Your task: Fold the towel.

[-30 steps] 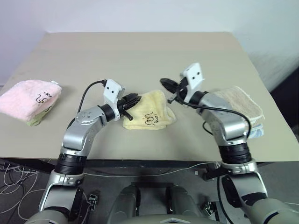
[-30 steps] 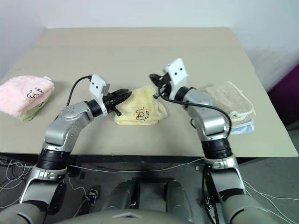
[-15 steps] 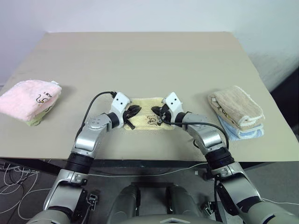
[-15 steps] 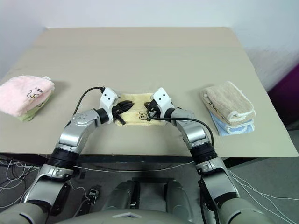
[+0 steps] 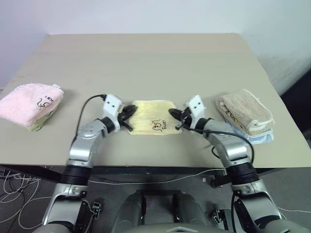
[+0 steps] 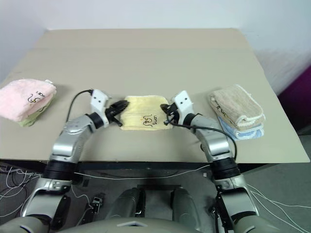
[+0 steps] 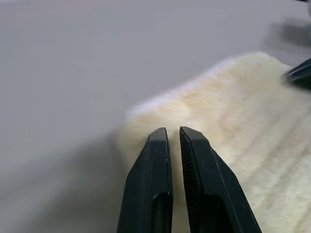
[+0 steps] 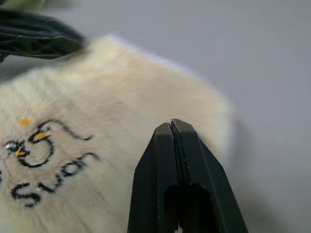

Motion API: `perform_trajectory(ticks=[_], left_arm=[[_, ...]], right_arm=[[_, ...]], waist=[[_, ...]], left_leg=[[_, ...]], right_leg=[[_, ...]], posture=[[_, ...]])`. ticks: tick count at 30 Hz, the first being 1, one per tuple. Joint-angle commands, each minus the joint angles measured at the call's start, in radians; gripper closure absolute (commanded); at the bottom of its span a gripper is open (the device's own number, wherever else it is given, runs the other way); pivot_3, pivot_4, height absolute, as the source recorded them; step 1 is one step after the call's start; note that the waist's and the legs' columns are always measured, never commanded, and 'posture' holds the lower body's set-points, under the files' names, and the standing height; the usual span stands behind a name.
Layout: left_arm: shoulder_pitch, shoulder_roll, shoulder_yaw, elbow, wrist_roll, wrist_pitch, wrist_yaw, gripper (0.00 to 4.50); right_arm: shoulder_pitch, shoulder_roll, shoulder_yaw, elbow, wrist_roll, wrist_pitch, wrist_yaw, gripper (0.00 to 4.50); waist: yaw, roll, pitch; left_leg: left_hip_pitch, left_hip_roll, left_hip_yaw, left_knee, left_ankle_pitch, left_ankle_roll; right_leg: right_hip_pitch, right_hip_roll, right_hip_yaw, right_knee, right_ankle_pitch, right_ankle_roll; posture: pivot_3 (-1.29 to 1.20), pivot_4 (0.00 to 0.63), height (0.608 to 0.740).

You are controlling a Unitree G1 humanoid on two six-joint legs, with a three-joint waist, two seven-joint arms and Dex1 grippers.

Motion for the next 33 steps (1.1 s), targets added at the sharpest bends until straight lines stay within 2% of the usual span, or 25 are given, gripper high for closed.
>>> perform_trajectory(ticks=[1,3,7,11,14,21,27,33], left_arm=[[0.058,0.068,0.070,-0.082,-0.025,0.004,-0.026,4.10],[0.087,0.099,0.080,-0.097,-0.028,0.002,-0.043,4.10],[0.128,0.138,0.102,-0.109,-0.038,-0.007,-0.068,4.10],[0.148,0.139,0.118,-0.125,-0.041,-0.003,-0.059,4.10],[0.181,0.134,0.118,-0.166,-0.046,0.006,-0.058,4.10],[0.219,0.131,0.120,-0.205,-0.054,0.017,-0.048,4.10],[0.221,0.130,0.118,-0.209,-0.054,0.019,-0.040,4.10],[0.227,0.123,0.121,-0.217,-0.062,0.013,-0.034,4.10]], right_arm=[[0.015,-0.026,-0.079,-0.113,0.163,0.193,0.043,3.30],[0.013,-0.030,-0.114,-0.121,0.236,0.304,0.041,2.70],[-0.046,0.010,-0.242,-0.004,0.400,0.568,-0.020,1.29],[-0.100,0.041,-0.313,0.113,0.474,0.686,-0.049,0.04],[-0.128,0.050,-0.329,0.162,0.496,0.733,-0.060,0.04],[-0.144,0.064,-0.210,0.195,0.458,0.744,-0.030,0.04],[-0.190,0.128,-0.158,0.237,0.442,0.756,-0.044,0.04],[-0.237,0.189,-0.168,0.311,0.427,0.760,-0.073,0.04]], waist=[[-0.001,0.000,0.000],[0.001,0.000,0.000],[0.004,0.000,0.000],[0.003,0.000,0.000],[0.001,0.000,0.000],[-0.003,0.000,0.000],[-0.011,0.000,0.000],[-0.025,0.000,0.000]], left_leg=[[0.000,0.000,0.000,0.000,0.000,0.000],[0.000,0.000,0.000,-0.001,0.000,0.000],[0.000,0.000,0.000,-0.001,0.000,0.000],[0.000,0.000,0.000,-0.001,0.000,0.000],[0.000,0.000,0.001,-0.001,0.000,0.000],[0.000,0.000,0.001,-0.002,0.000,0.000],[0.000,0.002,0.002,-0.002,0.000,0.000],[0.000,0.002,0.002,-0.003,0.000,0.000]], right_leg=[[0.000,0.000,0.000,0.000,0.000,0.000],[0.000,0.000,0.000,0.000,0.000,0.000],[0.001,-0.001,0.000,-0.001,0.000,0.000],[0.000,-0.001,0.000,-0.001,0.000,0.000],[0.000,-0.002,0.001,-0.001,0.000,0.000],[-0.001,-0.001,0.001,-0.001,0.000,0.000],[-0.001,0.000,0.001,0.000,0.000,0.000],[-0.002,0.000,0.002,0.000,0.000,0.000]], posture=[[0.00,0.150,0.740],[0.00,0.150,0.740],[0.00,0.150,0.740],[0.00,0.150,0.740],[0.00,0.150,0.740],[0.00,0.150,0.740],[0.00,0.150,0.740],[0.00,0.150,0.740]])
